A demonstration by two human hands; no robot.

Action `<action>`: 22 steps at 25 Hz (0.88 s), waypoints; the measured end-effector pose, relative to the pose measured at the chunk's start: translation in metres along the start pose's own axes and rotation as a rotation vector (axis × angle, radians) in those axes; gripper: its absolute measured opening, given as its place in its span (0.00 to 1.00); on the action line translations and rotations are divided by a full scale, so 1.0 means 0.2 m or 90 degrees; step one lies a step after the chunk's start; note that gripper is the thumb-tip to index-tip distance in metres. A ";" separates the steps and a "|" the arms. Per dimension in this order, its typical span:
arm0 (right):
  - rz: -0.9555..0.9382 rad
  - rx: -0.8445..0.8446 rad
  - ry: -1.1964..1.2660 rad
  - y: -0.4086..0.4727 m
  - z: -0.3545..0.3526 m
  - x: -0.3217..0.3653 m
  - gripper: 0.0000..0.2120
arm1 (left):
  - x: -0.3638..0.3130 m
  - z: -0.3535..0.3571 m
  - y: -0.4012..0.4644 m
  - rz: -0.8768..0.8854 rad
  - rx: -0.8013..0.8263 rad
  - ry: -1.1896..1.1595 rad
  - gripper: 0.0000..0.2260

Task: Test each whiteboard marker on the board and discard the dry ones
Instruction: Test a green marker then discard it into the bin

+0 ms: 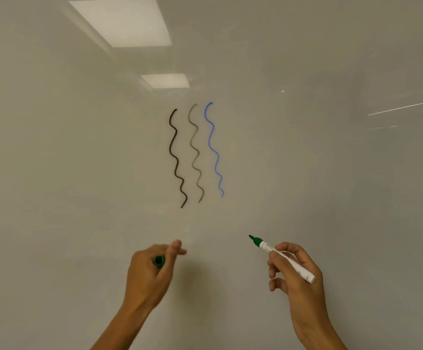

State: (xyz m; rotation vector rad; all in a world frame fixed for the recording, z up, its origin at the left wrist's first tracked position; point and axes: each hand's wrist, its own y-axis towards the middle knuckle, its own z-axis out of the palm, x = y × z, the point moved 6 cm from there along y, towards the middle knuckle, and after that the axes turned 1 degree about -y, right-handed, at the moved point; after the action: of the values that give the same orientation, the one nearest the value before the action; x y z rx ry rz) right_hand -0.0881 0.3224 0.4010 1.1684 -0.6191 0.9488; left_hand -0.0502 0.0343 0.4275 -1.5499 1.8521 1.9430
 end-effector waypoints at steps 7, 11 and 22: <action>0.184 0.049 0.039 -0.33 -0.07 -0.22 0.02 | 0.07 0.28 -0.36 -0.105 0.222 -0.030 0.13; 0.257 0.067 0.014 -0.51 -0.13 -0.32 0.20 | 0.15 0.39 -0.55 -0.083 0.324 0.100 0.17; 0.340 0.028 -0.013 -0.81 -0.26 -0.41 0.03 | 0.10 0.59 -0.83 -0.044 0.418 0.316 0.08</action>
State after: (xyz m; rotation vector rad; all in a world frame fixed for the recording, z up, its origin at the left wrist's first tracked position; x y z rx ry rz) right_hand 0.0090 0.3328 0.2390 1.0703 -0.9568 1.4057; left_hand -0.0272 0.1600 0.2679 -1.8880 2.2324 0.7951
